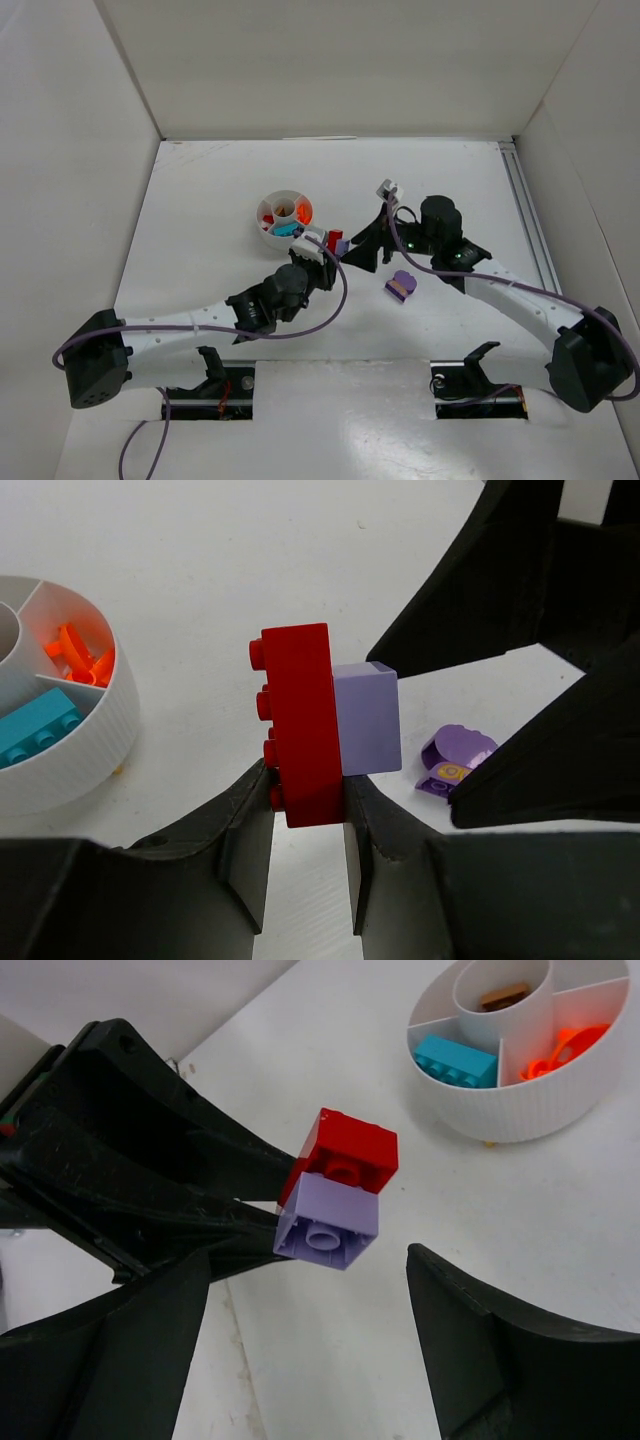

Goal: Sort the legos into containers by color

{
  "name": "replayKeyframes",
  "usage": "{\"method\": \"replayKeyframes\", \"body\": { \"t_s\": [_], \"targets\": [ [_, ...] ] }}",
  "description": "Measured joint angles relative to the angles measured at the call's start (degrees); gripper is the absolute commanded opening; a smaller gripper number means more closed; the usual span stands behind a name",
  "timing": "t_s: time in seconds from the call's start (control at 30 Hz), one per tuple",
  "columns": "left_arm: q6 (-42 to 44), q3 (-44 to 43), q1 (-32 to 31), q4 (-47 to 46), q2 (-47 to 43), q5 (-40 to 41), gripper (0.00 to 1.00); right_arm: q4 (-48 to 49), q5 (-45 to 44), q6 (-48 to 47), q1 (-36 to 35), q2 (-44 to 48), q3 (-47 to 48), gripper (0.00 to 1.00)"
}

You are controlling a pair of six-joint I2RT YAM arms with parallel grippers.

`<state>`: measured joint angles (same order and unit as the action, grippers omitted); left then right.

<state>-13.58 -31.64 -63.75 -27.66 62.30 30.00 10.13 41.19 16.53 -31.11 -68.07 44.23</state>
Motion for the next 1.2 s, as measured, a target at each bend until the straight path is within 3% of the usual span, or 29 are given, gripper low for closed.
{"method": "replayKeyframes", "body": {
  "t_s": [0.17, 0.33, 0.43, 0.57, 0.77, 0.97, 1.2],
  "targets": [
    [0.4, 0.0, -0.5, -0.5, 0.0, 0.6, 0.00, 3.6, 0.2, 3.2, -1.8, -2.6, 0.3, 0.74],
    [0.7, 0.0, -0.8, -1.4, 0.0, 1.4, 0.00, 6.0, -2.1, 5.9, -2.0, -3.1, 0.3, 0.45],
    [0.9, 0.0, -0.8, -1.9, -0.1, 2.1, 0.00, 7.1, -3.4, 7.5, -1.9, -3.4, 0.3, 0.33],
    [0.6, 0.0, -1.0, -2.1, -0.2, 3.0, 0.00, 8.2, -3.5, 8.6, -1.8, -3.3, -0.1, 0.24],
    [-3.8, -0.7, -1.5, 2.3, -0.4, 7.7, 0.00, 8.9, -1.9, 8.4, 1.0, -1.1, -3.1, 0.20],
    [-11.2, -1.6, 4.8, 9.7, -0.4, 10.1, 0.00, 8.3, 0.3, 5.0, 9.1, 3.5, -5.1, 0.20],
    [-15.7, -3.4, 8.8, 15.8, -3.0, 10.6, 0.00, 2.0, 3.3, -8.4, 13.4, 5.2, -3.7, 0.20]
  ]
}}
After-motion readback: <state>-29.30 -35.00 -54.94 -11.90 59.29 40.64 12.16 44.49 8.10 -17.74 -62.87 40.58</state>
